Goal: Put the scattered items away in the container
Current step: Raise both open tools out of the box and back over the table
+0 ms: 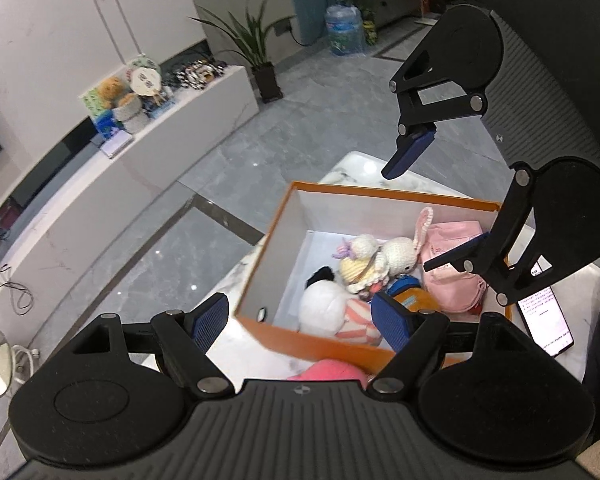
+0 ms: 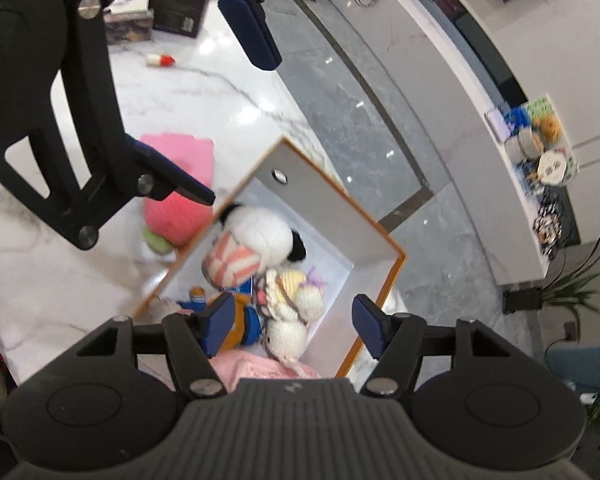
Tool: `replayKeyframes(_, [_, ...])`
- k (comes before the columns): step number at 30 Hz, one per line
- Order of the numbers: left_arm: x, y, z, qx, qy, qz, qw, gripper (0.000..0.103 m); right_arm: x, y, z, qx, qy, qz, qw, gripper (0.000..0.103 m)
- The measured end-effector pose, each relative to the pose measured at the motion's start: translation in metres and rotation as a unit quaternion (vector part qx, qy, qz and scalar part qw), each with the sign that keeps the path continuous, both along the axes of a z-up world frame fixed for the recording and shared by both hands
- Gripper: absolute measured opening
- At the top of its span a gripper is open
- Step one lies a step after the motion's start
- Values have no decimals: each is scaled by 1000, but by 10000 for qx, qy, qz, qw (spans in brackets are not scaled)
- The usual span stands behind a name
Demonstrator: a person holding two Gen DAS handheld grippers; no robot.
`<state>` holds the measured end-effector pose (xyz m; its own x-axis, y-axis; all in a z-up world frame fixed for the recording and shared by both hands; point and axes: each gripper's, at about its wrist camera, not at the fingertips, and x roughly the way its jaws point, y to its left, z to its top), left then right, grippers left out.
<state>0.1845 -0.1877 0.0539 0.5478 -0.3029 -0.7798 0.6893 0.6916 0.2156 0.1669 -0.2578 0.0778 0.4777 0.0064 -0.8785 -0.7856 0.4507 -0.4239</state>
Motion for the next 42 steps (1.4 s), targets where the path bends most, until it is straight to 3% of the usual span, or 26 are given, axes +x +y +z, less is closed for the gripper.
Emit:
replayKeyframes(12, [-38,78,43,-61,-411,468,9980,93,-32,75,34,-111,-310,565,9979,69])
replayKeyframes(22, [-58,144,49,-47,-449,949,9945,93,-45,136,38,-123,-345,989,9944,70])
replayKeyframes(32, [-55,205,28,-75,-219,1388,9900,93,-47,178,17,-155,-125,1227,9922,72])
replayKeyframes(42, [-42,249,-21,-173,209,1727,9846,93,-31,184,-21,-290,231,1157,9926,73])
